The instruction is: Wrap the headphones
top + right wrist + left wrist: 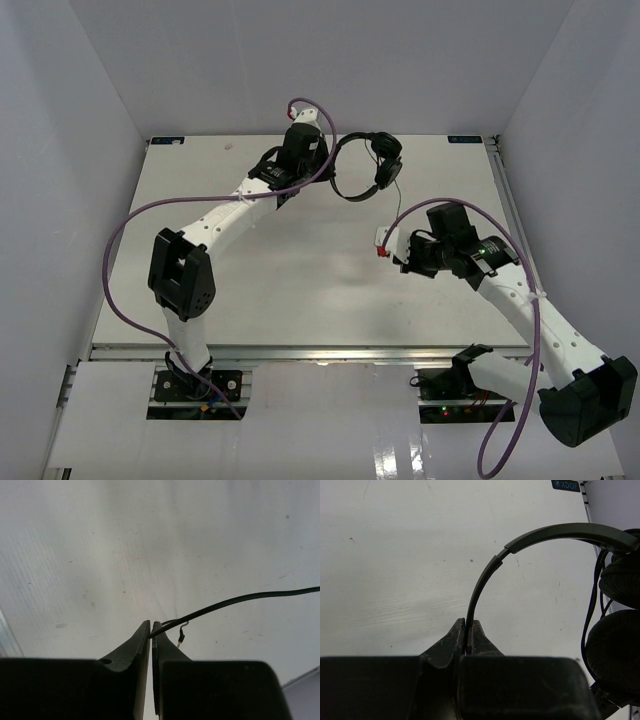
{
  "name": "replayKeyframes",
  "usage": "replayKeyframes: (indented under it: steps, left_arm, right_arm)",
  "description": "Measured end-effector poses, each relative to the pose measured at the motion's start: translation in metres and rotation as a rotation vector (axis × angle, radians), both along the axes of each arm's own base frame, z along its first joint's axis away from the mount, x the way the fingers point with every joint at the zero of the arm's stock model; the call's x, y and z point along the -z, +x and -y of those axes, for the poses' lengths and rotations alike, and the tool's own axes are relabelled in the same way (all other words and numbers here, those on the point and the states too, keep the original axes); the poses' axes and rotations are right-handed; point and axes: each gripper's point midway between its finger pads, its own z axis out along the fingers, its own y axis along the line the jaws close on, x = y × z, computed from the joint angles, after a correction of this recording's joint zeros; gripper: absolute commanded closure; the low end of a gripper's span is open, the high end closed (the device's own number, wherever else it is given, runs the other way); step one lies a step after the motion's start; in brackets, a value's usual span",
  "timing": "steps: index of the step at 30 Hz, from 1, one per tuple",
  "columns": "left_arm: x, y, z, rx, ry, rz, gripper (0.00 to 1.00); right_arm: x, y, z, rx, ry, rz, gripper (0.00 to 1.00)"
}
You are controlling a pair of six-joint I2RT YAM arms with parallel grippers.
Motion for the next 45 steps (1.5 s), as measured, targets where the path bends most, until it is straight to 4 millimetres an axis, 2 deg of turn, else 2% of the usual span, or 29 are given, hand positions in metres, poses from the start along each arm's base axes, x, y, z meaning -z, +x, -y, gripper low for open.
replayKeyframes:
  steps: [4, 6, 11, 14, 16, 22, 30, 34, 40, 45]
  left_arm:
    - [0.000, -0.001, 0.006, 0.008, -0.035, -0.018, 1.00]
    - [-0.005, -0.001, 0.008, 0.009, -0.057, -0.020, 1.00]
    - [-0.024, 0.002, 0.018, 0.026, -0.110, -0.012, 1.00]
    - [-0.022, 0.005, 0.024, 0.037, -0.119, -0.023, 1.00]
    - [-0.012, 0.008, 0.027, 0.038, -0.113, -0.040, 1.00]
    - [0.038, 0.014, 0.027, 0.022, -0.042, -0.116, 1.00]
    - [0.086, 0.005, 0.013, 0.032, 0.084, -0.163, 1.00]
    - [0.111, -0.008, 0.011, 0.066, 0.158, -0.189, 1.00]
    - [0.142, -0.038, 0.020, 0.147, 0.247, -0.224, 1.00]
    - [0.159, -0.060, 0.029, 0.214, 0.279, -0.237, 1.00]
  right_arm:
    - [0.025, -0.025, -0.003, -0.068, -0.031, -0.090, 0.92]
    - [0.030, -0.033, -0.004, -0.095, -0.044, -0.112, 0.92]
    - [0.037, -0.041, -0.013, -0.150, -0.063, -0.127, 0.92]
    - [0.039, -0.043, -0.019, -0.175, -0.080, -0.128, 0.92]
    - [0.040, -0.043, -0.021, -0.182, -0.092, -0.126, 0.92]
    - [0.025, -0.030, -0.022, -0.160, -0.114, -0.065, 0.92]
    - [0.004, -0.003, -0.007, -0.065, -0.188, 0.054, 0.92]
    - [-0.012, 0.014, -0.001, -0.006, -0.214, 0.131, 0.92]
    - [-0.046, 0.036, 0.002, 0.068, -0.199, 0.242, 0.92]
    - [-0.052, 0.047, 0.008, 0.113, -0.217, 0.276, 0.92]
